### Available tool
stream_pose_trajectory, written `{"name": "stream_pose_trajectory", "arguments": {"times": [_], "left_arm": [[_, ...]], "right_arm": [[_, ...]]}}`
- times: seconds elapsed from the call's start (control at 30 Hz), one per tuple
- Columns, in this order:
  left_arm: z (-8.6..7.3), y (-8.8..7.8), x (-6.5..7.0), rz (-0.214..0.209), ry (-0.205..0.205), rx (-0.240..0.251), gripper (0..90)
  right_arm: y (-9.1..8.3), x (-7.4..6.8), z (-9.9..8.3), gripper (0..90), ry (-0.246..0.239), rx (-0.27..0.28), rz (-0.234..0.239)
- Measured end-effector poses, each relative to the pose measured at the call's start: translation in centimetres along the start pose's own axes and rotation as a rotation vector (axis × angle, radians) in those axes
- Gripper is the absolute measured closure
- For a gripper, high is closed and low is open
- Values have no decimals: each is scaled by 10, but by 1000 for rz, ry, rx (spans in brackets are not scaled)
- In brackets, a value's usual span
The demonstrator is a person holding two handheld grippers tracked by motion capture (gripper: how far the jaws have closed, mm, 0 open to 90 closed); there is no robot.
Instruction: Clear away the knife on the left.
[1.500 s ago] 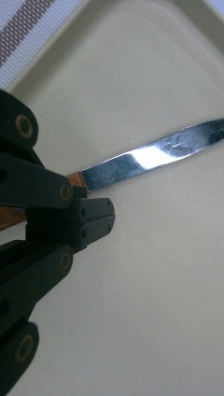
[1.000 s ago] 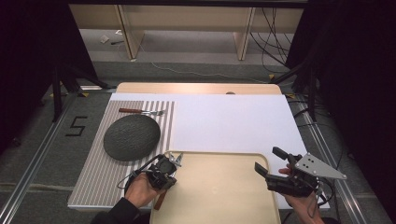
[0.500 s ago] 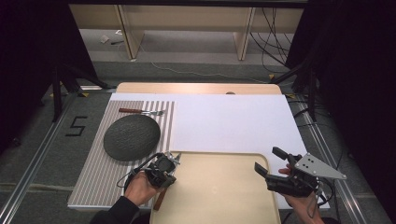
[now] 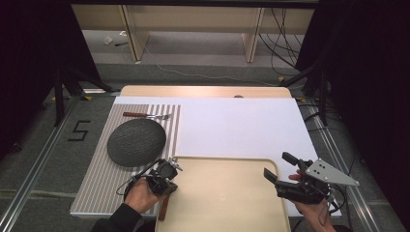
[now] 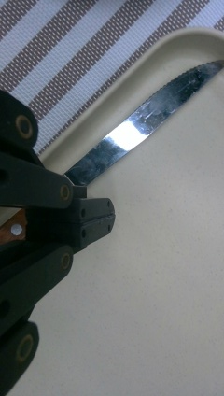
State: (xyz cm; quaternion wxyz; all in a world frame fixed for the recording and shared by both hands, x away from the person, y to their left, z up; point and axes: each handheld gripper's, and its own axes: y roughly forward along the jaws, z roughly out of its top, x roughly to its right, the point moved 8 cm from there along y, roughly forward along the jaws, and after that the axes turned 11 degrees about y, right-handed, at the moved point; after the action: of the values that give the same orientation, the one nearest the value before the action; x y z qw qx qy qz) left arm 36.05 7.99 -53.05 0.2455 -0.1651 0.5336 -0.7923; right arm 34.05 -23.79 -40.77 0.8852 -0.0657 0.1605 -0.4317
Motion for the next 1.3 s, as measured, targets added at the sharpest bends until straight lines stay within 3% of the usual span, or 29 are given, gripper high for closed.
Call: {"name": "stream_pose_trajectory", "arguments": {"times": [0.4, 0.57, 0.73, 1.0, 1.3], "left_arm": [[1, -4, -1, -11, -11, 32, 865], [6, -9, 6, -51, -9, 97, 671], [11, -12, 9, -49, -17, 136, 469], [16, -19, 10, -54, -42, 199, 335], [20, -21, 12, -69, -58, 227, 209]], "right_arm": [[0, 0, 0, 182, 0, 1, 1], [0, 0, 0, 182, 0, 0, 1], [0, 0, 0, 182, 0, 1, 1], [0, 0, 0, 181, 0, 0, 1], [0, 0, 0, 182, 0, 1, 2]]}}
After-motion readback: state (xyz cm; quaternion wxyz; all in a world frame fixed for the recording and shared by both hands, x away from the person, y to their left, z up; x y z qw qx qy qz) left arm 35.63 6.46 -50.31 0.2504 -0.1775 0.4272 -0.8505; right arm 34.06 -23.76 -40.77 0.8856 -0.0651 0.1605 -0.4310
